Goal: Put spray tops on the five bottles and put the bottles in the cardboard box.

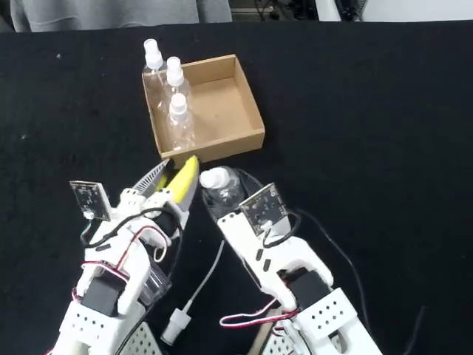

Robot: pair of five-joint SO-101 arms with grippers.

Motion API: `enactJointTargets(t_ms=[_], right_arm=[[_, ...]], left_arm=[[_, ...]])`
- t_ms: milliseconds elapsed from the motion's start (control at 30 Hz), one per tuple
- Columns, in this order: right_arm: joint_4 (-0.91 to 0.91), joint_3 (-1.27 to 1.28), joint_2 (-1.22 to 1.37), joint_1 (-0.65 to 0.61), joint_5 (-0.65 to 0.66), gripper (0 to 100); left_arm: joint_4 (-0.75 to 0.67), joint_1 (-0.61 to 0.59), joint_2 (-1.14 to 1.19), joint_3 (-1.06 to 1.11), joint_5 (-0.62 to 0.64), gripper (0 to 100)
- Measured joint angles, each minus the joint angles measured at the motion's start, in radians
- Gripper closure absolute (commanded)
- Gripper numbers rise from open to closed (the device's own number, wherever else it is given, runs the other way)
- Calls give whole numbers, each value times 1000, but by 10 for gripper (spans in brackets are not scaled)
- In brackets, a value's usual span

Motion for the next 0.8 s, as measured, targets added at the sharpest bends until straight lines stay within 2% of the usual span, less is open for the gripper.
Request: enactJointTargets(t_ms=[433, 800], right_arm=[[0, 0, 0, 12, 0, 935], [0, 0, 0, 12, 0, 935]], left_arm=[[0, -281, 0, -58, 38, 835], [-2, -440, 0, 0, 38, 835]])
